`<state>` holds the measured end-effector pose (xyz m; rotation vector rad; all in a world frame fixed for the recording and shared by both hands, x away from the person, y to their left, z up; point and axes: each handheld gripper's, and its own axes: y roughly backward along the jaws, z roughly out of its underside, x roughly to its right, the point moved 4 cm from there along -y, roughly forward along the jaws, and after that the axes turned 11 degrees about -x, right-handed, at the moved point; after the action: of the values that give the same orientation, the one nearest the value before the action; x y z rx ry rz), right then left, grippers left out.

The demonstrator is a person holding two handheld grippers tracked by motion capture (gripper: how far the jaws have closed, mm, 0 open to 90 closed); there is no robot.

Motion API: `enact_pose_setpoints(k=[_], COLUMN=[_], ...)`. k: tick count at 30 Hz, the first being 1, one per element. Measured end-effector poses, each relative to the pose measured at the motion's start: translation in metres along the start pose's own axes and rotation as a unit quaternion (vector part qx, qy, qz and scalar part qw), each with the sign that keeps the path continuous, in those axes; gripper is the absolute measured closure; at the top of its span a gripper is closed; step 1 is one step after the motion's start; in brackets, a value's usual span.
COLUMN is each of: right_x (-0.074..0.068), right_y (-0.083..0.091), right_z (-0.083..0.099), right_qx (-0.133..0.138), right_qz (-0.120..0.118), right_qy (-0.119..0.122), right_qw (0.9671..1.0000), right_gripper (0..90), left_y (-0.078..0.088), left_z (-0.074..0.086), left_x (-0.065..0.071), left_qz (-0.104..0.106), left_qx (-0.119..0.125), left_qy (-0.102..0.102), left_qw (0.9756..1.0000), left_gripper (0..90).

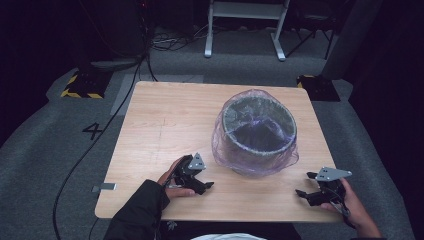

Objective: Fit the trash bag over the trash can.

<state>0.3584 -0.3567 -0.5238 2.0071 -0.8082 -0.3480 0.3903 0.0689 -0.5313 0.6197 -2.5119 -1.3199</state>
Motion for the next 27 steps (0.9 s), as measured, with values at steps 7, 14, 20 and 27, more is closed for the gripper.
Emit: enact_pose_setpoints(k=[7,14,20,27], right_x=[0.006,0.013,0.014,0.014], right_y=[-0.003,0.001,0.002,0.002], right_z=[0.009,0.016,0.017,0.017], right_qx=[0.029,0.028,0.029,0.029], right_qz=[-0.018,-0.008,-0.008,-0.004], right_qy=[-0.035,-0.049,-0.048,-0.053], right_qw=[0.9988,0.9984,0.9984,0.9982], right_gripper=[12.3,12.2,12.2,12.1], left_y=[0.000,0.000,0.001,0.000], left_z=[0.000,0.000,0.001,0.000], left_x=[0.000,0.000,0.000,0.000], left_qz=[0.000,-0.001,-0.002,-0.001], left_qx=[0.000,-0.001,-0.001,0.000], left_qy=[0.000,0.000,-0.002,-0.002], left_qw=[1.0000,1.0000,1.0000,1.0000], left_gripper=[15.3,15.4,15.5,15.4])
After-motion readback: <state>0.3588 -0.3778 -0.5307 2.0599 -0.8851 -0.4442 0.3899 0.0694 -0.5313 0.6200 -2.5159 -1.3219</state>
